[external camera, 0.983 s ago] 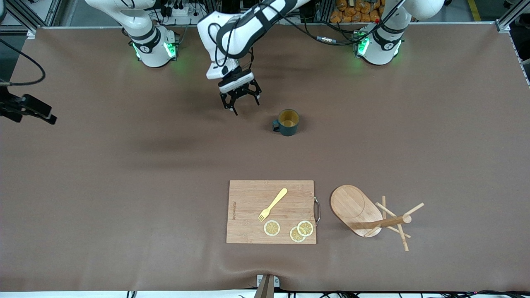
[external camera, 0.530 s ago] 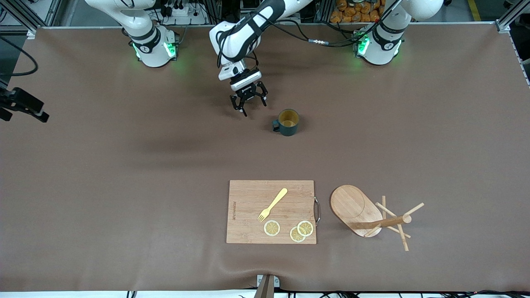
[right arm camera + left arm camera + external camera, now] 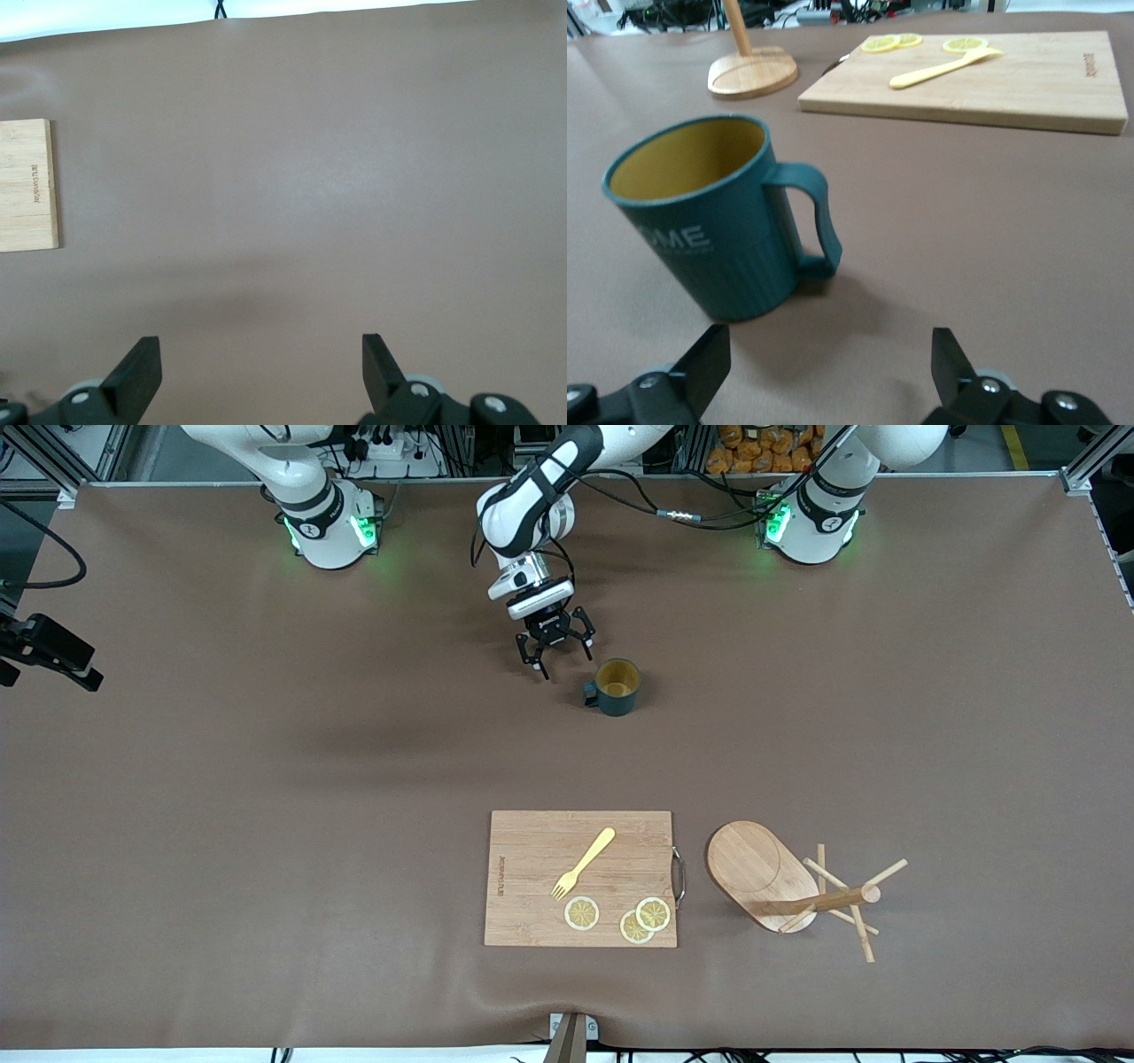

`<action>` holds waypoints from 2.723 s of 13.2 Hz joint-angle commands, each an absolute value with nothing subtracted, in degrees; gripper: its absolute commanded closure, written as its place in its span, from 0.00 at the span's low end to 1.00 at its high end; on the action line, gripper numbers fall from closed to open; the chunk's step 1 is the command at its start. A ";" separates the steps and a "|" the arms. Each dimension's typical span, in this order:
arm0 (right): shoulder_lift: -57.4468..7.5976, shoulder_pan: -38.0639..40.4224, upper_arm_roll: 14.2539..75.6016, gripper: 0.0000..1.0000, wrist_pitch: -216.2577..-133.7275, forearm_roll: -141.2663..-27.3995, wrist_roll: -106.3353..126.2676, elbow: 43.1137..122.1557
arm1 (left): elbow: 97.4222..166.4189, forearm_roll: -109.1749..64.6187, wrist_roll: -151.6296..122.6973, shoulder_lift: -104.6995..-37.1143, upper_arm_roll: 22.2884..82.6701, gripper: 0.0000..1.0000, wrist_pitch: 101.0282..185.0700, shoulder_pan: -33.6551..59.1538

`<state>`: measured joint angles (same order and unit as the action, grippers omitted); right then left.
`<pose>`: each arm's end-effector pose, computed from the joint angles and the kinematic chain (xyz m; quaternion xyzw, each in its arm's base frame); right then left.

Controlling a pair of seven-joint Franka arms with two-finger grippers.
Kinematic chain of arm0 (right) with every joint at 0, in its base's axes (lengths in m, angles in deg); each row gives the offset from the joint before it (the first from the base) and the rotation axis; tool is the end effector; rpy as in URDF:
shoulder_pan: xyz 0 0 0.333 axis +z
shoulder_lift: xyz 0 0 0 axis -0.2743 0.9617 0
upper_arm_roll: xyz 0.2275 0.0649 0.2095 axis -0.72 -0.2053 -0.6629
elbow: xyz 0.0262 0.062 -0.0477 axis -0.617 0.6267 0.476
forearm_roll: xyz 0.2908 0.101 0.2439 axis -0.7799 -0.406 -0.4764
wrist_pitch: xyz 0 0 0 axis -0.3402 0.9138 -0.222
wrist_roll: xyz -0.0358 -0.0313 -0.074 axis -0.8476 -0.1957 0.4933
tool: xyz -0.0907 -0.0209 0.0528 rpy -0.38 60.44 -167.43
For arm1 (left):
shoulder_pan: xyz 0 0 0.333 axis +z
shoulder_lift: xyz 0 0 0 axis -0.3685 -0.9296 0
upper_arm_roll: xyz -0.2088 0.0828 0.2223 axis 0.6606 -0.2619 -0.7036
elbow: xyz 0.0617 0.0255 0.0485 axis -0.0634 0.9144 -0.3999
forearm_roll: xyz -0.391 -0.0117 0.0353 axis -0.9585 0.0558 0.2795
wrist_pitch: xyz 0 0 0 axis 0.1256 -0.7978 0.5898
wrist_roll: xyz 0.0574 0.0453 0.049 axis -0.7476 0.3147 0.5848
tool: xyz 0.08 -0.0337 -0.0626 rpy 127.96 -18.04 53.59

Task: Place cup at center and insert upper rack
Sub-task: 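Lower the left gripper and grasp the teal mug's handle, then lift the teal mug by the handle and carry it to the mug tree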

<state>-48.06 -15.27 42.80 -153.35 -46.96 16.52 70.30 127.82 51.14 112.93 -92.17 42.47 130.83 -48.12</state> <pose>0.5631 -0.0269 0.6562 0.9975 -0.0365 0.0599 0.0047 0.2085 -0.5957 0.1218 -0.8687 -0.1345 -0.4541 0.1454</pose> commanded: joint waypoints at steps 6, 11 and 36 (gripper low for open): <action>-47.16 -15.48 42.55 0.00 -152.80 -45.91 17.11 68.43 | 127.75 59.75 109.07 -92.40 41.98 0.00 130.21 -45.09; -47.25 -15.48 42.55 0.00 -152.71 -46.08 17.20 67.72 | 123.45 64.32 109.07 -95.82 42.06 0.00 132.32 -42.01; -47.33 -15.57 42.55 0.00 -152.62 -46.34 17.28 67.72 | 111.51 48.11 102.17 -91.44 42.77 1.00 132.94 -34.63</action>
